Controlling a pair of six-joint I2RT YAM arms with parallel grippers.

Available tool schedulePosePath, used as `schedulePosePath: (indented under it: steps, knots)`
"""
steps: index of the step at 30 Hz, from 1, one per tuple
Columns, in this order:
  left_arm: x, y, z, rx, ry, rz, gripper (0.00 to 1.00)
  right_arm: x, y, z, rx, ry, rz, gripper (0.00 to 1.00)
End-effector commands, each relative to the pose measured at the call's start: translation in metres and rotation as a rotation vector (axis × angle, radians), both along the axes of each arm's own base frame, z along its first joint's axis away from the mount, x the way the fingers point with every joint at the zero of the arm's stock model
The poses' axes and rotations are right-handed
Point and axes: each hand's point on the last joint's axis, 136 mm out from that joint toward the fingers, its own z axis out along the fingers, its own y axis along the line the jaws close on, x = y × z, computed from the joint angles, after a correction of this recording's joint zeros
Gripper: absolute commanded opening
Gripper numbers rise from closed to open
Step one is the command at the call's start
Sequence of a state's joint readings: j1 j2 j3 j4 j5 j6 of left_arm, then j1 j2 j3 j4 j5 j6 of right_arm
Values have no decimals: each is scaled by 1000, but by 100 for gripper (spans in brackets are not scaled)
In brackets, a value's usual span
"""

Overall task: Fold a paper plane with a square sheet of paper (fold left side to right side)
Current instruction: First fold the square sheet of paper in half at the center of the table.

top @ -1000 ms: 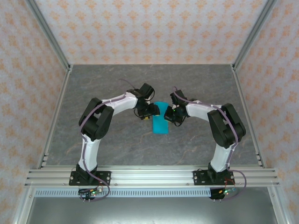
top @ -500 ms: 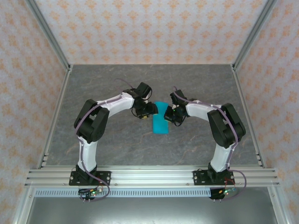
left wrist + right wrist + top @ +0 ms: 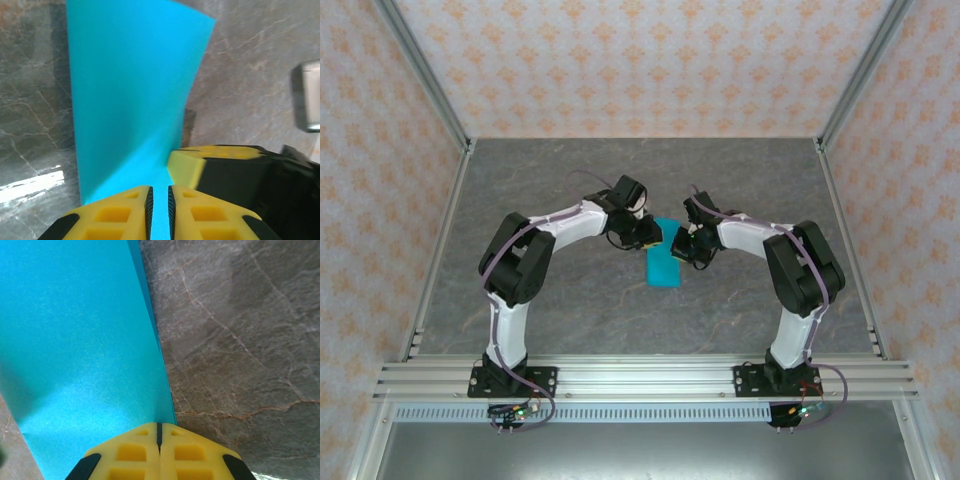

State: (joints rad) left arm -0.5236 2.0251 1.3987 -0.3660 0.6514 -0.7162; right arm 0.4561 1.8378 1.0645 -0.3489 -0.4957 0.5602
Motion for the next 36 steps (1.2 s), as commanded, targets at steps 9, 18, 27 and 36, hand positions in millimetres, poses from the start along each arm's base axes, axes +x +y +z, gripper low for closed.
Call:
schedulePosePath:
  steps: [9,18,27,36]
  knots:
    - [-13,20,-44,128,62,-28,15,-41,-35,-51,-207,177,16,5]
    - [-22,41,-66,167,98,-16,15,-45,-40,-54,-232,193,26,5]
    - [-19,59,-63,170,89,6,18,-50,-45,-58,-259,211,37,5]
    - [-11,76,-33,152,26,31,18,-47,-42,-54,-240,200,41,5]
